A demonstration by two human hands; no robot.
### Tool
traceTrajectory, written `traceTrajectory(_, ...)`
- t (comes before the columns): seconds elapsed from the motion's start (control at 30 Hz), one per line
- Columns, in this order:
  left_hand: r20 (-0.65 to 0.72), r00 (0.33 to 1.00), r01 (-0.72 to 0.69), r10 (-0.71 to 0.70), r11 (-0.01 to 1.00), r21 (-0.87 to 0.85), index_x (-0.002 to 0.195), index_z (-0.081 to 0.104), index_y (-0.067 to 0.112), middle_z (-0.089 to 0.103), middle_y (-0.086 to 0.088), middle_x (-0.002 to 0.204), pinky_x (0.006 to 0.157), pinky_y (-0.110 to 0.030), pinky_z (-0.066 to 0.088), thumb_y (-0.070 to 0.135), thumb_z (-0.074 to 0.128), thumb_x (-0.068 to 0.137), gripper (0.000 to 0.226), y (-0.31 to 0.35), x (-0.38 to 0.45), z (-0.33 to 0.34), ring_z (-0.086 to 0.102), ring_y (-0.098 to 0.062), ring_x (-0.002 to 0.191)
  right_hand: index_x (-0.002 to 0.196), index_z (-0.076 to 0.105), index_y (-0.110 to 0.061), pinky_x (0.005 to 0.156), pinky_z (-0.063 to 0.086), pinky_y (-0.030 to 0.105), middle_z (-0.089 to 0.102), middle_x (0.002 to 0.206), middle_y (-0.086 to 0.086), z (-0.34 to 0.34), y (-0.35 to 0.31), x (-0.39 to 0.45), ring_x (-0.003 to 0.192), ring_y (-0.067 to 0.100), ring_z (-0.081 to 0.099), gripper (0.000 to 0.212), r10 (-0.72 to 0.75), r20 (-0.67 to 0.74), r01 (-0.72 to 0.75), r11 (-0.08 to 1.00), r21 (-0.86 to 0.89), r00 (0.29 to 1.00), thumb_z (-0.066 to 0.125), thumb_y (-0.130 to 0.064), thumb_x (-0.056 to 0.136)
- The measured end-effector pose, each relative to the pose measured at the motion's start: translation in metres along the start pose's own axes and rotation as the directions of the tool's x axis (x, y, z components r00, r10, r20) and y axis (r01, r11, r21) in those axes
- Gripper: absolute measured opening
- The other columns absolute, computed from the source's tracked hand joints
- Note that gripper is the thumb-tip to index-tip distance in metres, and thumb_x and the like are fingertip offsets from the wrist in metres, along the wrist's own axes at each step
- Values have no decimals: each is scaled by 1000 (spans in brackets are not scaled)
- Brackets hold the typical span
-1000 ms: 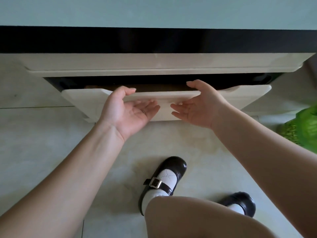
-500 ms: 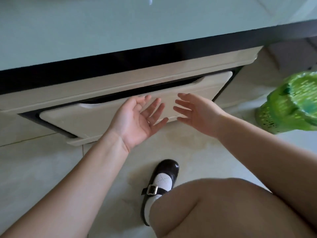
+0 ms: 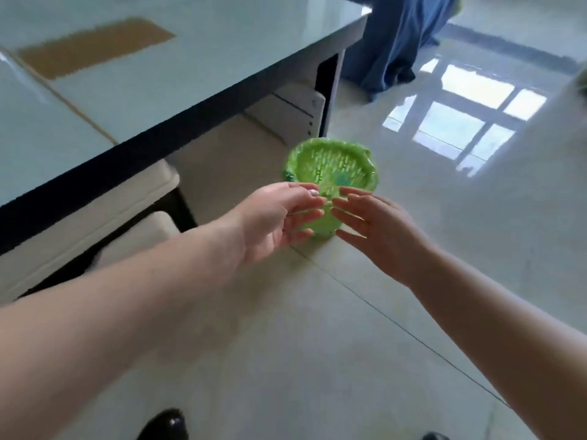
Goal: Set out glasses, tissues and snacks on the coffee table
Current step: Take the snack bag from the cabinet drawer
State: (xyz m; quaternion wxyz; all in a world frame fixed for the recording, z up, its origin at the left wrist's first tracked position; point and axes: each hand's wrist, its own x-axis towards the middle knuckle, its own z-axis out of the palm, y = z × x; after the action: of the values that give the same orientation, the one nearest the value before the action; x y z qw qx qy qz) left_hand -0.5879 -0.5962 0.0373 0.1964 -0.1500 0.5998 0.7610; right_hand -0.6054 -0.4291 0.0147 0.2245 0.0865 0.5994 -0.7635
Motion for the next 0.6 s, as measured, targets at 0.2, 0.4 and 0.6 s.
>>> traceTrajectory(0.2, 109, 982, 144, -155, 984, 105, 90, 59, 21, 67, 5, 84, 81, -32, 46, 11, 52, 92, 13, 21, 63, 140, 63, -11, 85, 100, 61, -23, 95, 47, 39, 64, 107, 1, -114, -47, -19, 113, 16, 57, 15, -25, -393, 107, 976, 188, 919, 52, -13, 92)
traceTrajectory(0.4, 280, 892, 272, -355, 916, 294, 97, 60, 22, 66, 5, 92, 80, -30, 47, 12, 54, 91, 13, 56, 42, 321, 63, -10, 90, 99, 60, -24, 91, 48, 35, 59, 120, 5, -230, -117, -135, 116, 14, 54, 13, 89, -703, 219, 916, 336, 705, 55, -14, 92)
traceTrajectory(0.6, 378, 763, 303, -524, 807, 508, 105, 62, 19, 69, 1, 102, 95, -36, 47, 12, 57, 90, 17, 63, -15, 514, 64, -13, 98, 92, 60, -24, 83, 47, 31, 59, 113, 1, -341, -162, -292, 114, 13, 54, 13, 245, -865, 364, 832, 419, 438, 56, -12, 91)
